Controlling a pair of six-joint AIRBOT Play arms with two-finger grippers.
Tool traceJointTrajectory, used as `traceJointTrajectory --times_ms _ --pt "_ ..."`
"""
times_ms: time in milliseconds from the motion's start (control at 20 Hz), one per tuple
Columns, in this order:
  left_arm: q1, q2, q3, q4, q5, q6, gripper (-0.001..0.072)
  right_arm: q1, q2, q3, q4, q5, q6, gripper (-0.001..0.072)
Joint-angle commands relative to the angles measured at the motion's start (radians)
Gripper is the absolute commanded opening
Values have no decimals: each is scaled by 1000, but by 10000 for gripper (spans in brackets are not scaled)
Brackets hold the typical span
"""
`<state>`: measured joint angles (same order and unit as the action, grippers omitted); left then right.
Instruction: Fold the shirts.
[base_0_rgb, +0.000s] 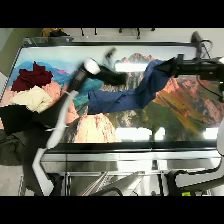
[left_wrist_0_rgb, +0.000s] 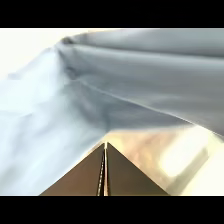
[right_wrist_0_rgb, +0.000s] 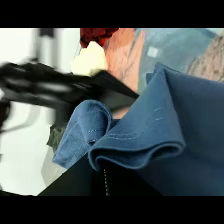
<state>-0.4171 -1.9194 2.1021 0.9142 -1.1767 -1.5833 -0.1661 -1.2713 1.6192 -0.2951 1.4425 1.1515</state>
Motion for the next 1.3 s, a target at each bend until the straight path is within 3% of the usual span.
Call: traceJointTrajectory --times_ms 0,200,250,350,450,550,650,800,1000,1250 --pt "210 219 -3 -2 -219 28 18 198 -68 1 -16 -193 -50 16" --pt "388 431 -149 -1 -190 20 18 492 -216 1 -50 -519 -131 20" --pt "416 466 -180 -1 -188 29 18 551 -266 1 -72 -578 -143 54" --pt "460 522 -241 -1 -181 49 18 632 -356 1 -109 -665 -146 444" --pt "480 556 -286 -1 -181 69 18 642 -378 3 -43 -671 -163 510" --pt "484 570 -310 -1 -179 78 18 597 -318 13 -29 -621 -197 506" --pt "483 576 -326 -2 -166 93 18 503 -227 13 -107 -580 -190 506" --pt "474 575 -335 -2 -148 94 18 305 -125 13 -293 -481 -53 508" --pt "457 575 -335 -2 -137 94 18 60 -119 -5 -491 -309 93 509" --pt "427 575 -335 0 -129 94 18 -34 -178 -156 -505 -261 50 508"
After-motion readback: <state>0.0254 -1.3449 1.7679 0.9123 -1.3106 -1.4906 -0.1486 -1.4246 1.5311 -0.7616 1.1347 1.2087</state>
